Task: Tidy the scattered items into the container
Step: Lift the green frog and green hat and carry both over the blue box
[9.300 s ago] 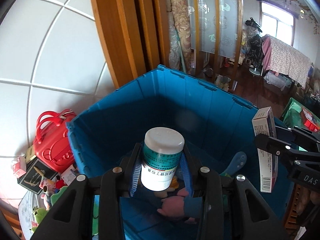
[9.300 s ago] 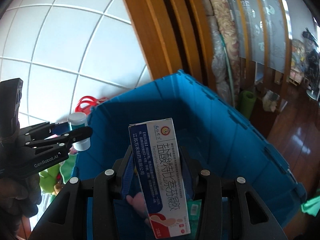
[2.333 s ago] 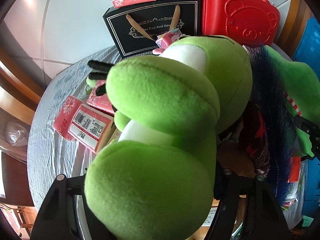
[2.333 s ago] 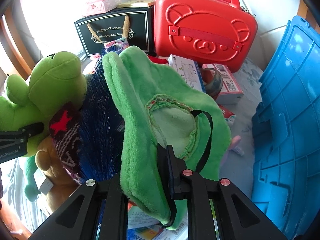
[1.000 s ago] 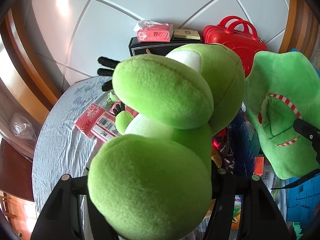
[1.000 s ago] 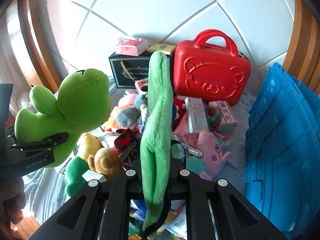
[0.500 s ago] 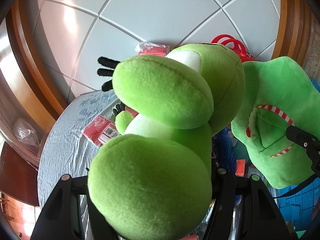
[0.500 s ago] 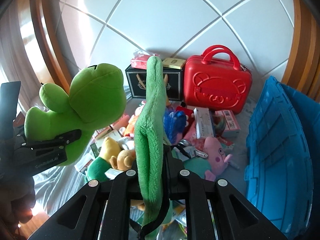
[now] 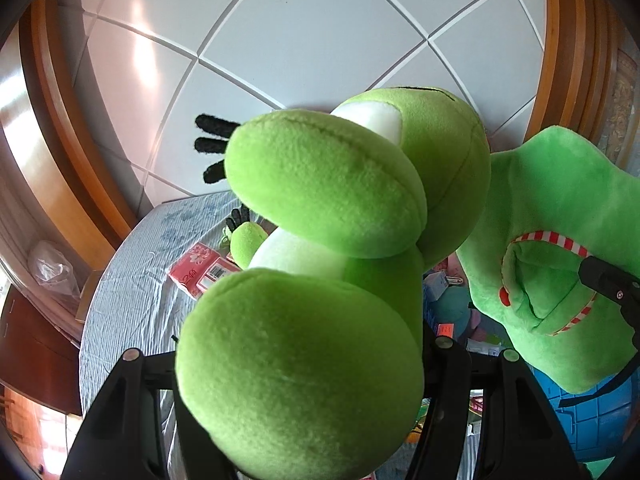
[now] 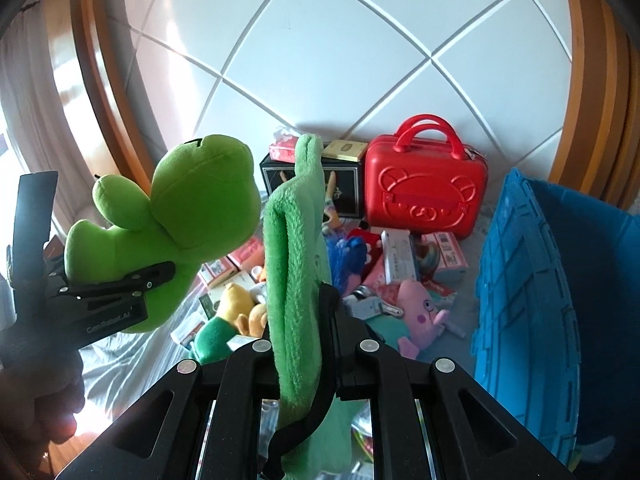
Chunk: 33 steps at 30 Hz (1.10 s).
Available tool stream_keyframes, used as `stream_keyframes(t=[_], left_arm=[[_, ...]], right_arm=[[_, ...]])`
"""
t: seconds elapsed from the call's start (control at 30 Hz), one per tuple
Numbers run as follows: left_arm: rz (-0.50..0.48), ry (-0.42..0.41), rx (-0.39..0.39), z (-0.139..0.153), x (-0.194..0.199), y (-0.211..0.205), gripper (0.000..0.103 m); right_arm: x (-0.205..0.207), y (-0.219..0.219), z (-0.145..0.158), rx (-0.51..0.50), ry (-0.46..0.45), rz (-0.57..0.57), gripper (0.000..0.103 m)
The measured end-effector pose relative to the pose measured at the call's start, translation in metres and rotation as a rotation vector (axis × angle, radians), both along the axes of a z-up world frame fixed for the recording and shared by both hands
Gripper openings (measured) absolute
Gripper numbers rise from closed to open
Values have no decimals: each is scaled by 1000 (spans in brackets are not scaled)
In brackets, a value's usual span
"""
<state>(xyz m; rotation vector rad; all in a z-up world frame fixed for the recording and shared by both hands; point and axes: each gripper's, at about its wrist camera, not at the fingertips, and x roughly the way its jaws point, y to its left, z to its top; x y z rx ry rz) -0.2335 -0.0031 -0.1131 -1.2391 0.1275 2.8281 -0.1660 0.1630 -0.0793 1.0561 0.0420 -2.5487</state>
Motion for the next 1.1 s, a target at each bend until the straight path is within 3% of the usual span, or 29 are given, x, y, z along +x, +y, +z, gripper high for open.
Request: stream_keyframes(t=[0.77,1.1], left_arm=[[-89,74,27,43,8,82,62],[-174,119,20,69,8,151,62]], right_arm=[[26,84,50,-71,80,-28,11],[27,139,64,-100,109,-83,11]])
